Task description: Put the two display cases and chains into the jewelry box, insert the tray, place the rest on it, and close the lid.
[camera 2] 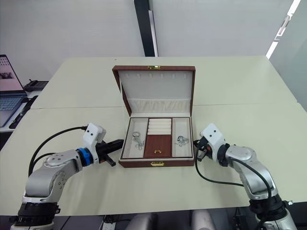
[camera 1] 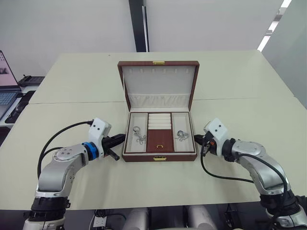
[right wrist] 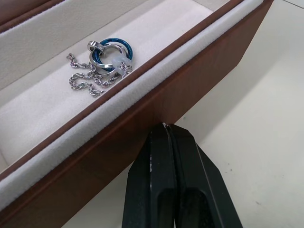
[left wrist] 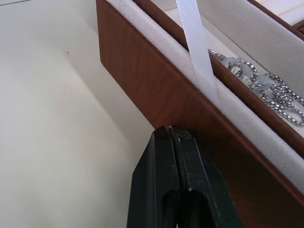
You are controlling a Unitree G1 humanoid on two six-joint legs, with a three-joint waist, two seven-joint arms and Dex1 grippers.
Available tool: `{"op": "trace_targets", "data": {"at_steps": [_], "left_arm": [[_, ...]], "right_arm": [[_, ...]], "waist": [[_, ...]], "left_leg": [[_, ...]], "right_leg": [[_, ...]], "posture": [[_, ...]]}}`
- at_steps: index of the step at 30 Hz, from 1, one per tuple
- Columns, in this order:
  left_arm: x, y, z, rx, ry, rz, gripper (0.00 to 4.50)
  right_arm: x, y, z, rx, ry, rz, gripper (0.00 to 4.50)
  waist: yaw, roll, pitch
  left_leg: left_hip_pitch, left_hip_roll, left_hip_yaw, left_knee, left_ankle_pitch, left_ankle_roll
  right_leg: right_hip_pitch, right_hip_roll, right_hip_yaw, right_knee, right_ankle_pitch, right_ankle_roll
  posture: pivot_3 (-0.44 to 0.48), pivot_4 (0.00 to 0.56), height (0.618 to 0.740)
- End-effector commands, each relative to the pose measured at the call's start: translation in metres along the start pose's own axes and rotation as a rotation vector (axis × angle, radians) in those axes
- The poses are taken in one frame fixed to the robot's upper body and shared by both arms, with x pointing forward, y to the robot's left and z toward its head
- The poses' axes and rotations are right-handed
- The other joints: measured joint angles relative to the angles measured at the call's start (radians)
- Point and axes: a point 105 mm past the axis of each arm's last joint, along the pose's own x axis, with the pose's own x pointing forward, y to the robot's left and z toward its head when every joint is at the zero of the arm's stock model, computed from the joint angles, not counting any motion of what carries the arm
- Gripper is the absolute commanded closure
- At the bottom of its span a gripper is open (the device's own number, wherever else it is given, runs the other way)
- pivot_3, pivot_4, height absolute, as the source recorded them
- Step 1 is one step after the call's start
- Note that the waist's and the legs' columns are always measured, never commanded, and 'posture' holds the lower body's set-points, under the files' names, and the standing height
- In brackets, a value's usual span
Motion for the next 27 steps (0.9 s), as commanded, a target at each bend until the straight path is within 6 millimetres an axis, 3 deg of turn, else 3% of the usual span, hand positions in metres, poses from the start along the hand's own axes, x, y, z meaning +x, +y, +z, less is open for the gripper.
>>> {"op": "trace_targets", "data": {"at_steps": [1,7,12,15,20,27], "left_arm": [[-0.003,0.0,0.004,0.005,-0.035,-0.004,4.5],[-0.02,0.015,0.004,-0.002,-0.067,0.077,4.5],[-0.039,0.029,0.001,0.013,-0.085,0.15,4.5],[-0.052,0.028,0.006,0.015,-0.13,0.152,4.5],[-0.07,0.013,0.013,0.025,-0.199,0.094,4.5],[-0.095,-0.04,0.025,0.059,-0.267,-0.091,4.5]], "right_arm": [[-0.005,0.002,0.012,-0.025,-0.049,-0.009,4.48],[-0.012,-0.017,0.009,-0.008,-0.059,-0.135,4.48],[-0.019,-0.021,0.006,0.0,-0.066,-0.165,4.48],[-0.024,-0.027,0.005,-0.011,-0.073,-0.202,4.48],[-0.032,-0.033,0.008,-0.094,-0.108,-0.244,4.48],[-0.039,-0.032,0.029,-0.193,-0.239,-0.262,4.48]], "waist": [[0.0,0.0,0.0],[0.0,0.0,0.0],[0.0,0.0,0.0],[0.0,0.0,0.0],[0.0,0.0,0.0],[0.0,0.0,0.0]], "left_leg": [[0.0,0.0,0.0,0.0,0.0,0.0],[0.0,0.0,0.0,0.0,0.0,0.0],[0.0,0.0,0.0,0.0,0.0,0.0],[0.0,0.0,0.0,0.0,0.0,0.0],[0.0,0.001,0.0,0.0,0.0,0.0],[0.0,0.002,0.001,-0.001,0.0,0.0]], "right_leg": [[0.0,0.0,0.0,0.0,0.0,0.0],[0.0,0.0,0.0,0.0,0.0,0.0],[0.0,0.0,0.0,0.0,0.0,0.0],[0.0,0.0,0.0,0.0,0.0,0.0],[0.0,0.0,0.0,0.0,0.0,0.0],[0.0,0.0,0.001,-0.001,0.0,0.0]], "posture": [[0.0,0.15,0.74],[0.0,0.15,0.74],[0.0,0.15,0.74],[0.0,0.15,0.74],[0.0,0.15,0.74],[0.0,0.15,0.74]]}}
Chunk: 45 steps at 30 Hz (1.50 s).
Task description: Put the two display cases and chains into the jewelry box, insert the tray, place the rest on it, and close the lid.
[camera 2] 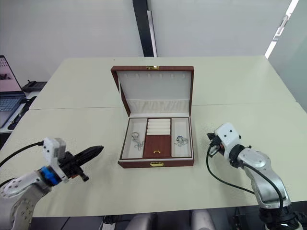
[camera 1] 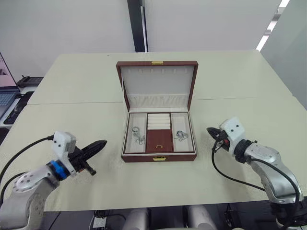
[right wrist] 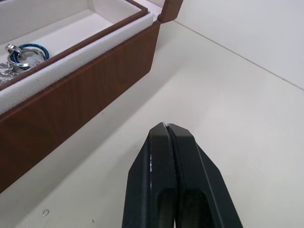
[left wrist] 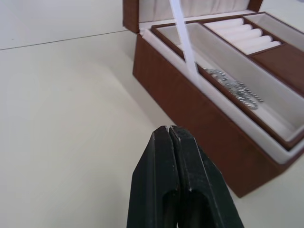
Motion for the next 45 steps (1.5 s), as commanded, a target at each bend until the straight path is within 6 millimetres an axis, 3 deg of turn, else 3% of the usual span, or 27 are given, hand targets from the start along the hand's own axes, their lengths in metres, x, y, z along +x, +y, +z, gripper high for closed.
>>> {"op": "trace_targets", "data": {"at_steps": [1,8,12,23,32,36,45], "left_arm": [[-0.006,-0.026,0.024,0.053,-0.069,-0.111,4.5],[-0.016,-0.053,0.039,0.083,-0.135,-0.214,4.5],[-0.015,-0.052,0.043,0.056,-0.169,-0.175,4.5],[-0.02,-0.065,0.045,0.102,-0.276,-0.194,4.5],[-0.021,-0.072,0.048,0.109,-0.326,-0.176,4.5],[-0.016,-0.081,0.055,0.102,-0.349,-0.195,4.5],[-0.01,-0.076,0.069,0.115,-0.361,-0.198,4.5]], "right_arm": [[-0.004,-0.006,0.025,-0.07,-0.116,-0.034,4.48],[0.001,-0.018,0.04,-0.106,-0.173,-0.076,4.48],[0.008,-0.029,0.06,-0.069,-0.206,-0.107,4.48],[0.032,-0.077,0.089,0.023,-0.184,-0.197,4.48],[0.068,-0.085,0.128,0.056,-0.26,-0.112,4.48],[0.085,-0.082,0.149,0.093,-0.322,0.013,4.48],[0.092,-0.073,0.163,0.106,-0.391,0.182,4.48]], "waist": [[0.0,0.0,0.0],[0.001,0.0,0.0],[0.0,0.0,0.0],[0.0,0.0,0.0],[-0.003,0.0,0.0],[-0.004,0.001,0.001],[-0.003,0.001,0.001]], "left_leg": [[0.0,0.0,0.0,0.0,0.0,0.0],[0.001,-0.001,0.001,0.0,0.0,0.0],[0.001,-0.001,0.001,0.0,0.0,0.0],[0.0,-0.001,0.002,0.0,0.0,0.0],[0.0,0.0,0.003,0.0,0.0,0.0],[0.001,-0.001,0.004,0.0,0.0,0.0],[0.0,0.0,0.003,0.0,0.0,0.0]], "right_leg": [[0.0,0.0,0.0,0.0,0.0,0.0],[0.001,0.0,0.0,0.0,0.0,0.0],[0.001,0.001,0.0,0.0,0.0,0.0],[0.001,0.001,0.001,-0.001,0.0,0.0],[0.0,0.001,0.001,0.0,0.0,0.0],[0.0,0.001,0.002,0.0,0.0,0.0],[0.0,0.001,0.001,-0.001,0.0,0.0]], "posture": [[0.0,0.15,0.74],[0.0,0.15,0.74],[0.0,0.15,0.74],[0.0,0.15,0.74],[0.0,0.15,0.74],[0.0,0.15,0.74],[0.0,0.15,0.74]]}}
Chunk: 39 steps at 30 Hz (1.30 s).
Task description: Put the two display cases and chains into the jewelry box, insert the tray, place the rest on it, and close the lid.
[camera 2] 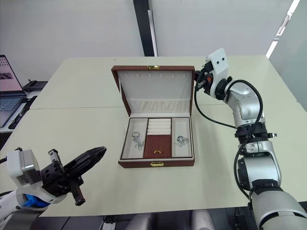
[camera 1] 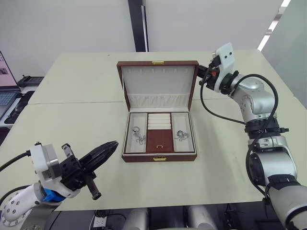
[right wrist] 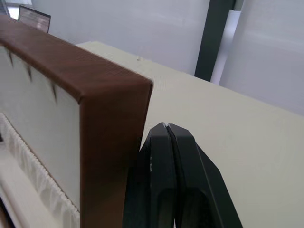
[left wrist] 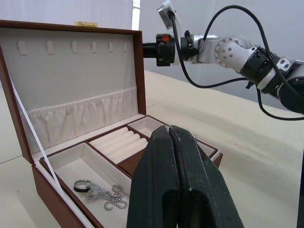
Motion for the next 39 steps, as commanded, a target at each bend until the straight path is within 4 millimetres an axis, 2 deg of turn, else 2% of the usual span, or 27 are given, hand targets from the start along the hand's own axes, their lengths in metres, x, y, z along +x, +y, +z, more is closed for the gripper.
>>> {"op": "trace_targets", "data": {"at_steps": [1,15,23,29,39], "left_arm": [[0.003,0.001,0.01,0.019,-0.02,-0.011,4.5],[0.0,-0.001,0.006,-0.002,0.01,-0.004,4.5],[-0.002,0.0,0.002,-0.021,0.035,-0.004,4.5],[-0.012,0.002,-0.003,-0.047,0.075,0.003,4.5],[-0.017,0.0,-0.006,-0.07,0.088,-0.01,4.5]], "right_arm": [[0.002,0.006,0.026,-0.021,-0.096,0.068,4.48],[-0.014,0.022,0.03,-0.012,-0.113,0.197,4.48],[-0.035,0.038,0.034,-0.014,-0.084,0.309,4.48],[-0.054,0.048,0.047,-0.031,-0.071,0.375,4.48],[-0.058,0.058,0.045,-0.047,-0.045,0.404,4.48]], "waist": [[-0.001,0.0,0.0],[-0.008,0.001,0.001],[-0.001,0.001,0.001],[0.0,0.002,0.001],[0.002,0.001,0.001]], "left_leg": [[0.0,0.0,0.0,0.0,0.0,0.0],[0.0,0.0,0.0,-0.001,0.0,0.0],[0.0,0.0,0.0,-0.001,0.0,0.0],[0.0,0.0,0.0,-0.001,-0.001,0.002],[-0.001,0.0,0.0,-0.001,-0.003,0.004]], "right_leg": [[0.0,0.0,0.0,0.0,0.0,0.0],[-0.001,0.0,0.0,0.0,0.0,0.0],[-0.001,0.0,0.001,0.0,0.0,0.0],[-0.001,0.0,0.001,-0.001,0.0,0.0],[-0.001,0.0,0.0,-0.001,0.0,0.0]], "posture": [[0.0,0.15,0.74],[0.0,0.15,0.74],[0.0,0.15,0.74],[0.0,0.15,0.74],[0.0,0.15,0.74]]}}
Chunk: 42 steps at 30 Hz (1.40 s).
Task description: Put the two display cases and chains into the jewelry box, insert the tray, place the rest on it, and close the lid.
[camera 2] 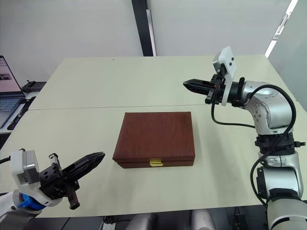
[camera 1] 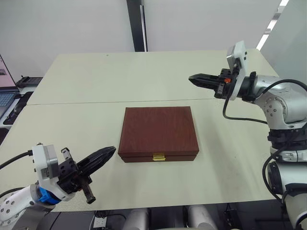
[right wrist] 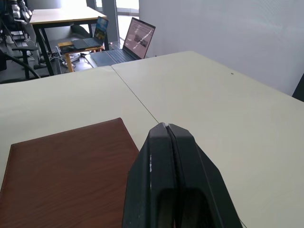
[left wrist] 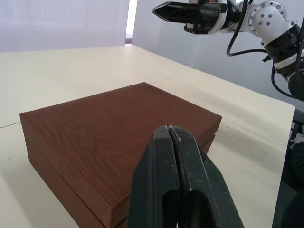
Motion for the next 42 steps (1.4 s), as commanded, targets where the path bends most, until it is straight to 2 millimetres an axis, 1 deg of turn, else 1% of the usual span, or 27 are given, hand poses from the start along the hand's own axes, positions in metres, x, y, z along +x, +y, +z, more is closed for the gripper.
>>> {"op": "trace_targets", "data": {"at_steps": [1,4,6,10,11,12,15,18,20,22,24,26,29,32,36,40,42], "left_arm": [[-0.003,0.0,0.006,0.02,-0.009,-0.008,4.5],[-0.003,0.001,0.005,0.021,-0.006,-0.008,4.5],[-0.005,0.006,0.005,0.028,0.005,0.002,4.5],[-0.006,0.032,0.009,0.078,0.009,0.048,4.5],[-0.006,0.042,0.011,0.093,0.005,0.074,4.5],[-0.006,0.051,0.014,0.104,-0.002,0.102,4.5],[-0.007,0.069,0.017,0.12,-0.019,0.157,4.5],[-0.008,0.089,0.018,0.148,-0.022,0.215,4.5],[-0.004,0.104,0.018,0.162,-0.019,0.272,4.5],[-0.003,0.116,0.012,0.179,0.038,0.329,4.5],[-0.005,0.127,0.007,0.192,0.072,0.404,4.5],[-0.008,0.134,0.002,0.208,0.104,0.446,4.5],[-0.013,0.142,-0.012,0.206,0.165,0.488,4.5],[-0.015,0.149,-0.022,0.225,0.226,0.523,4.5],[-0.015,0.152,-0.033,0.259,0.295,0.525,4.5],[-0.026,0.161,-0.048,0.29,0.391,0.586,4.5],[-0.03,0.163,-0.052,0.294,0.403,0.594,4.5]], "right_arm": [[-0.003,0.005,0.008,-0.045,-0.011,0.007,4.48],[-0.003,0.008,0.005,-0.056,0.001,0.009,4.48],[-0.004,0.011,0.004,-0.069,0.011,0.006,4.48],[-0.011,0.015,-0.006,-0.134,0.077,-0.01,4.48],[-0.015,0.016,-0.009,-0.154,0.094,-0.018,4.48],[-0.018,0.018,-0.01,-0.167,0.107,-0.026,4.48],[-0.025,0.019,-0.011,-0.177,0.124,-0.05,4.48],[-0.036,0.016,-0.016,-0.18,0.151,-0.102,4.48],[-0.047,0.019,-0.022,-0.188,0.181,-0.138,4.48],[-0.058,0.022,-0.028,-0.191,0.208,-0.183,4.48],[-0.071,0.019,-0.034,-0.163,0.202,-0.27,4.48],[-0.081,0.019,-0.039,-0.147,0.203,-0.331,4.48],[-0.102,0.02,-0.05,-0.143,0.214,-0.45,4.48],[-0.119,0.02,-0.063,-0.16,0.242,-0.538,4.48],[-0.138,0.019,-0.08,-0.173,0.273,-0.624,4.48],[-0.16,0.015,-0.095,-0.203,0.311,-0.72,4.48],[-0.166,0.014,-0.099,-0.206,0.311,-0.753,4.48]], "waist": [[0.0,0.0,0.0],[0.0,0.0,0.0],[0.0,0.0,0.0],[0.002,0.0,0.0],[0.003,0.0,0.0],[0.005,0.0,0.0],[0.003,-0.001,0.001],[0.001,-0.001,0.001],[0.002,-0.001,0.001],[0.005,-0.001,0.001],[0.005,-0.001,0.001],[0.005,-0.001,0.001],[0.005,-0.001,0.001],[0.004,-0.001,0.001],[0.005,-0.001,0.001],[0.004,-0.001,0.001],[0.002,-0.001,0.001]], "left_leg": [[0.0,0.0,0.0,0.0,0.0,0.0],[0.0,0.0,0.0,0.0,0.0,0.0],[0.0,0.0,0.0,0.0,0.0,0.0],[0.0,0.0,-0.001,0.0,0.0,0.0],[0.0,0.0,-0.001,0.0,0.0,0.0],[0.0,0.0,-0.001,0.0,0.0,0.0],[0.0,-0.001,-0.001,0.0,0.0,0.0],[0.0,-0.001,-0.001,0.0,0.0,0.0],[0.0,0.0,-0.001,0.0,0.0,0.0],[0.0,-0.001,-0.002,0.0,0.0,0.0],[-0.001,-0.001,-0.002,0.0,0.0,0.0],[-0.001,-0.001,-0.002,0.0,0.0,0.0],[-0.001,-0.001,-0.002,0.0,0.0,0.0],[0.0,-0.001,-0.002,0.0,0.0,0.0],[0.0,-0.001,-0.001,0.0,0.0,0.0],[0.0,-0.001,-0.001,0.0,0.0,0.0],[0.0,-0.001,-0.001,0.0,0.0,0.0]], "right_leg": [[0.0,0.0,0.0,0.0,0.0,0.0],[0.0,0.0,0.0,0.0,0.0,0.0],[0.0,0.0,0.0,0.0,0.0,0.0],[0.0,0.0,-0.001,0.0,0.0,0.0],[0.0,0.0,-0.001,0.0,0.0,0.0],[0.0,0.0,-0.001,0.0,0.0,0.0],[0.0,0.0,-0.001,0.0,0.0,0.0],[0.0,0.0,-0.001,0.0,0.0,0.0],[0.0,0.0,-0.002,0.0,0.0,0.0],[0.0,0.0,-0.002,0.0,0.0,0.0],[0.0,0.0,-0.002,0.0,0.0,0.0],[0.0,-0.001,-0.001,0.0,0.0,0.0],[0.0,0.0,-0.001,0.0,0.0,0.0],[0.0,0.0,-0.001,0.0,0.0,0.0],[0.001,0.0,-0.001,0.0,0.0,0.0],[0.0,0.0,-0.001,0.0,0.0,0.0],[0.001,0.0,-0.001,0.0,0.0,0.0]], "posture": [[0.0,0.15,0.74],[0.0,0.15,0.74],[0.0,0.15,0.74],[0.0,0.15,0.74],[0.0,0.15,0.74],[0.0,0.15,0.74],[0.0,0.15,0.74],[0.0,0.15,0.74],[0.0,0.15,0.74],[0.0,0.15,0.74],[0.0,0.15,0.74],[0.0,0.15,0.74],[0.0,0.15,0.74],[0.0,0.15,0.74],[0.0,0.15,0.74],[0.0,0.15,0.74],[0.0,0.15,0.74]]}}
